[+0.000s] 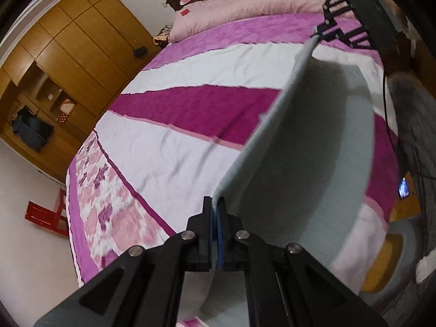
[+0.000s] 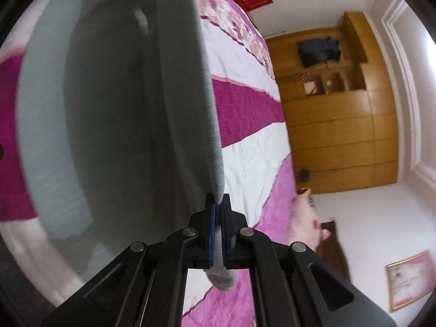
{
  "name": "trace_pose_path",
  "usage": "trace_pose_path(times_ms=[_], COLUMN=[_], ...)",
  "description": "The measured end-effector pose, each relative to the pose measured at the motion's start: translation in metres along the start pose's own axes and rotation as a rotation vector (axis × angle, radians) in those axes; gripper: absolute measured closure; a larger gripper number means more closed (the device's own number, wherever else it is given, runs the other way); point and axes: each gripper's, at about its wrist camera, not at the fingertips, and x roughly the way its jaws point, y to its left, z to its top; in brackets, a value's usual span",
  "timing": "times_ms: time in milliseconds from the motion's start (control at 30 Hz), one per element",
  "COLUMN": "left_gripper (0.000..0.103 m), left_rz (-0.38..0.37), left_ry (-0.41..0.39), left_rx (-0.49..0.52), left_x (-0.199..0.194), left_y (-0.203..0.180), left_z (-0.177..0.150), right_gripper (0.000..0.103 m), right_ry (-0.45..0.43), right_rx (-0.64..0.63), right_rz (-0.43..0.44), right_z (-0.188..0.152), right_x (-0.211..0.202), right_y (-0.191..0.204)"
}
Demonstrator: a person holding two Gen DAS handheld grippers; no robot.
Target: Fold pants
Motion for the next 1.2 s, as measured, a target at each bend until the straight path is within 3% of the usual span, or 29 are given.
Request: trace_pose_path(times_ms=[233, 400, 567, 833, 1000, 1200], left_gripper=[0.101, 0.101, 0.101, 0.101, 0.101, 0.101], left_rz=[-0.003, 0.016, 0.05, 0.04, 0.028, 0.023], left_ry=[0.067, 0.1, 0.102, 0.089, 0.104, 0.117], left_rx=[0.049, 0.076, 0.091, 0.113, 0.143, 0.188], left_x=[0.005, 0.026, 0.036, 0.031, 0.035, 0.039], left_y=[-0.09, -0.127, -0.141, -0.149, -0.155, -0.163], left_z=[-0.039, -0.057, -0.071, -0.078, -0.08, -0.085], right_gripper=[0.102, 0.102, 0.102, 0.102, 0.102, 0.102], right_ry=[0.02, 0.037, 0.055, 0.031, 0.036, 0.024], right_rx=[-0.204, -0.266, -0.271, -0.295, -0.332, -0.352], right_rz=[-0.063, -0.118, -0.133, -0.116, -0.107, -0.114], right_z=[-0.009, -0.011, -0.004, -0.006, -0.012, -0.015], right_x=[-0.01, 0.01, 0.025, 0.023, 0.009, 0.007], right_y=[0.091, 0.116, 0.118, 0.111, 0.145, 0.155])
